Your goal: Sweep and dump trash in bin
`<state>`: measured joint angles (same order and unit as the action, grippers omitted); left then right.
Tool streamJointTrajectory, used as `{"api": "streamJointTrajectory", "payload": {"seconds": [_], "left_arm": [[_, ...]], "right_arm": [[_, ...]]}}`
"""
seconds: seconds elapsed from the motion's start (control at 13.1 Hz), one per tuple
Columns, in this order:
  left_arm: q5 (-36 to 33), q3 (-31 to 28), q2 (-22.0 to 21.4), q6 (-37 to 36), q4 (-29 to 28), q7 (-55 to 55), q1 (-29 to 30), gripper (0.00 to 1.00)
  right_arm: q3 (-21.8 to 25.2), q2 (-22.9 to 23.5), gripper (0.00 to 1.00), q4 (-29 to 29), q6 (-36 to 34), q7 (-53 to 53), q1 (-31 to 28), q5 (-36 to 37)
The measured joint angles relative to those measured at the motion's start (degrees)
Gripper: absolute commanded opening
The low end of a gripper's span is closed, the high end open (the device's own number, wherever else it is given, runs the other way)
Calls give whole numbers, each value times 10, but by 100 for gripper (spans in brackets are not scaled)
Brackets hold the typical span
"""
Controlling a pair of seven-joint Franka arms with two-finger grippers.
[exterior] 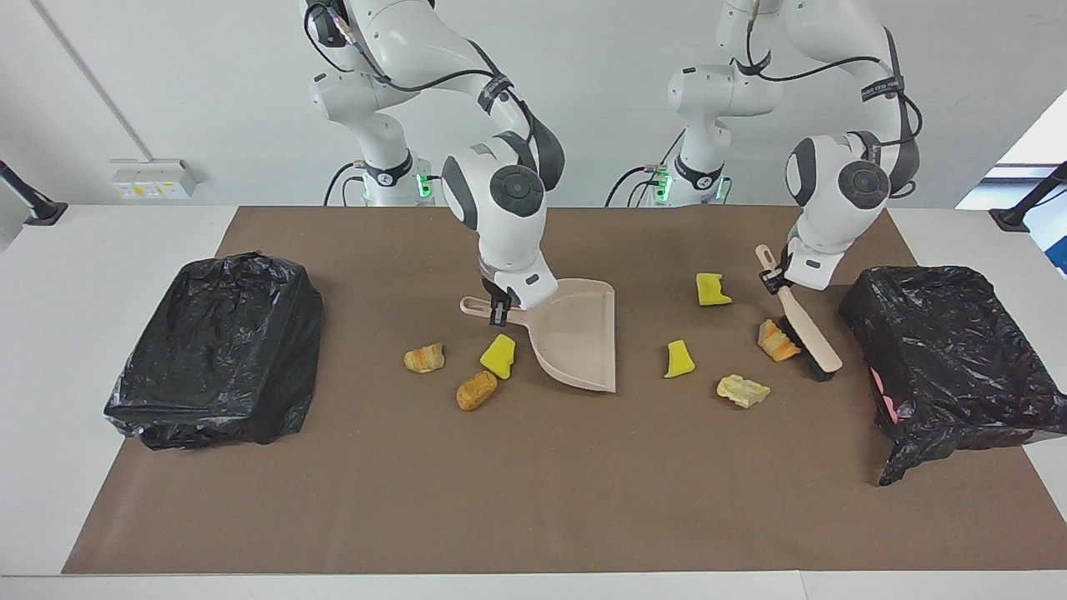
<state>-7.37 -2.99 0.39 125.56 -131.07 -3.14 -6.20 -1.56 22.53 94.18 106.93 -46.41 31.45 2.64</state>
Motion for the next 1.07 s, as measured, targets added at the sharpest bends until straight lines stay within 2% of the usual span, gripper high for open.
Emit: {"api": "streamJointTrajectory", "payload": {"seconds": [0.46, 0.76, 1.07], "left_arm": [[4, 4, 1, 0, 2, 30, -60, 0], [70, 6, 1, -5, 2, 30, -106, 0], [79, 7, -7, -61, 2, 34, -173, 0]], "right_arm": [[2, 10, 0, 2, 16, 19, 15, 1], [4, 13, 0, 4, 16, 19, 14, 1], [4, 13, 0, 4, 16, 20, 14, 1]]}}
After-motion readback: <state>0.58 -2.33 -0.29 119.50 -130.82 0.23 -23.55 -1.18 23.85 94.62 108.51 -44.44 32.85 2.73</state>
